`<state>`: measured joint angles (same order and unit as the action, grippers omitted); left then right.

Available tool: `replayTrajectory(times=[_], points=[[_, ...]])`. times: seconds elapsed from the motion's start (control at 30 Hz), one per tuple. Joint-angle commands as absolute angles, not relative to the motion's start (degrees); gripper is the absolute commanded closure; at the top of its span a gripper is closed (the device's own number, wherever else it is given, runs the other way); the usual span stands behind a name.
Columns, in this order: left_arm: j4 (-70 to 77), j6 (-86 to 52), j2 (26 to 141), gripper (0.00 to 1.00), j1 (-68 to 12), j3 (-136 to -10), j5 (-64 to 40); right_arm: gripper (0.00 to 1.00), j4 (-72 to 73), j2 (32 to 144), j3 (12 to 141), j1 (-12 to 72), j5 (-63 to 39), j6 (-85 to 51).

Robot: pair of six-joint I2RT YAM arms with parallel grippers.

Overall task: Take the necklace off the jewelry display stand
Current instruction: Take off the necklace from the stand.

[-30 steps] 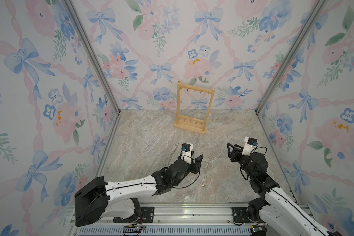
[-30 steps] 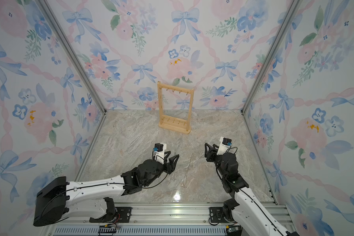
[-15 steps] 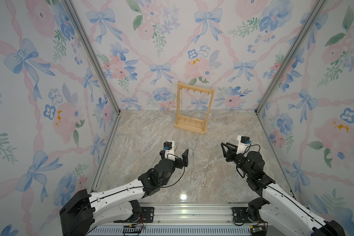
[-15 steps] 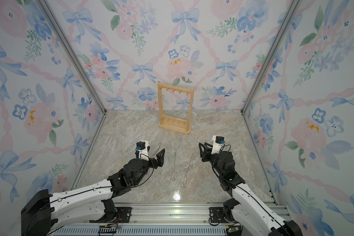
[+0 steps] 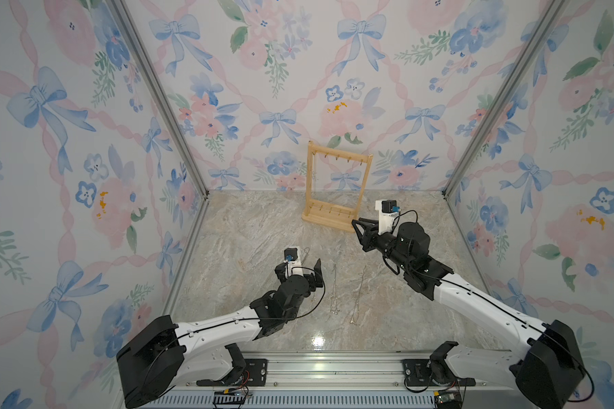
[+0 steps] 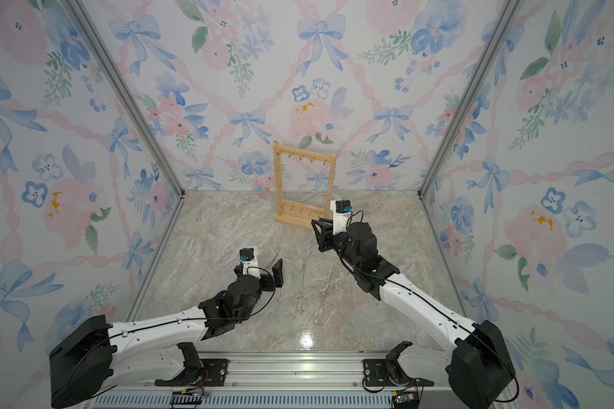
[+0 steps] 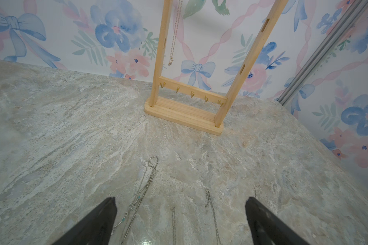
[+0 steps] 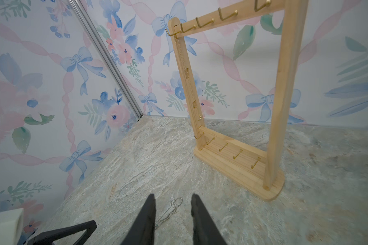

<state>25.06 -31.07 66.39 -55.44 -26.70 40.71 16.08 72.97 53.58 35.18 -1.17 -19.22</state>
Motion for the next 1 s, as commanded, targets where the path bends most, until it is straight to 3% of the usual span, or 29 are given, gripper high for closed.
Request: replayTrajectory(times=[0.0, 0.3, 0.57, 0.97], points=[[27.1, -32.5, 67.0, 0.02, -54.8, -25.7, 40.9, 0.69, 11.2, 78.9, 62.2, 36.5, 1.1, -18.3], [27.1, -29.3, 62.7, 0.02, -53.2, -24.5, 35.9, 0.68, 6.4, 98.3, 85.0, 36.8, 3.7, -17.0], [28.1, -28.3, 66.1, 0.02, -51.2, -24.0, 31.6, 0.61, 12.6, 112.7, 99.5, 35.6, 3.1, -12.9], [28.1, -27.4, 65.8, 0.02, -51.1, -23.7, 30.4, 0.58, 23.9, 124.9, 109.5, 33.0, 3.3, -13.9]])
